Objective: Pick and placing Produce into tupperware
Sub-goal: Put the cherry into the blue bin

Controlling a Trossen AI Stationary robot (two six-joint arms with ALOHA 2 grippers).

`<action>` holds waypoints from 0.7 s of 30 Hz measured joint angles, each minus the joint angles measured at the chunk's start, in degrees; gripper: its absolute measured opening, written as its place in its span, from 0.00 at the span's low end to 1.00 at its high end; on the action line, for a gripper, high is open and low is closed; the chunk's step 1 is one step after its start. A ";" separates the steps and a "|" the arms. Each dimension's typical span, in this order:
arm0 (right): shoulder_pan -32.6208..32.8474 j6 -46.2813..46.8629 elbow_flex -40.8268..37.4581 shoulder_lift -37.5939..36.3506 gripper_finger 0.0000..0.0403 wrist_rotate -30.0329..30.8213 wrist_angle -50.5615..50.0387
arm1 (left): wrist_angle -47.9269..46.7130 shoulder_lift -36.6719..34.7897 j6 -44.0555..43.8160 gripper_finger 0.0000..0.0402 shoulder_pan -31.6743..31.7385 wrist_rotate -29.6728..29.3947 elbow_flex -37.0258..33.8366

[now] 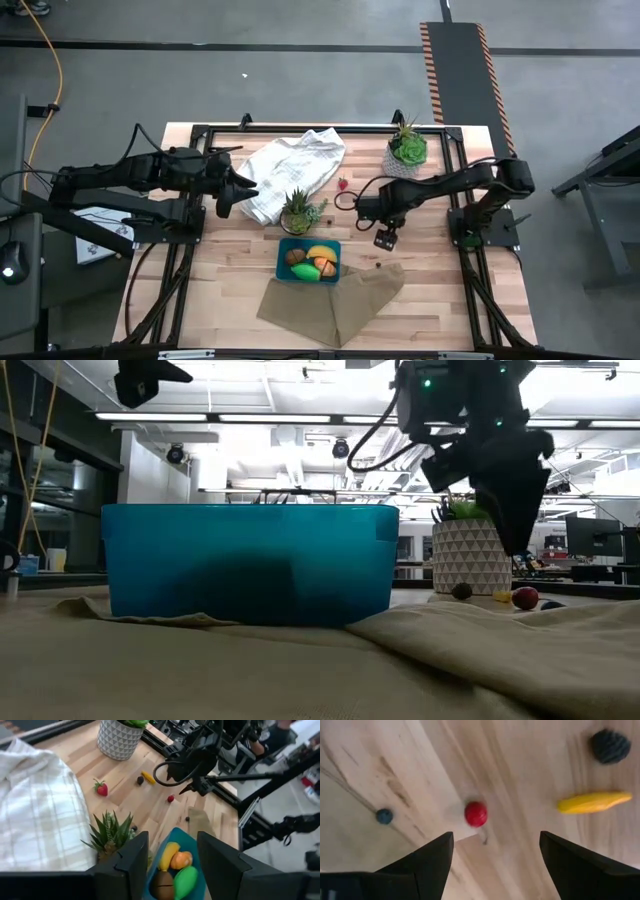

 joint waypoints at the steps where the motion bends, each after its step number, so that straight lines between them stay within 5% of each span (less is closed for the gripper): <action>1: -0.31 -0.71 0.00 0.03 0.71 0.56 0.35 | -0.01 0.00 -1.28 0.39 0.00 -0.04 0.00; 9: -1.48 -1.73 0.00 0.03 0.71 2.02 0.91 | -0.57 0.00 -7.55 0.39 0.00 -0.11 0.00; 21: 2.53 27.97 0.00 -0.18 0.71 -0.80 2.54 | -0.59 0.02 -13.35 0.39 0.00 -0.09 0.00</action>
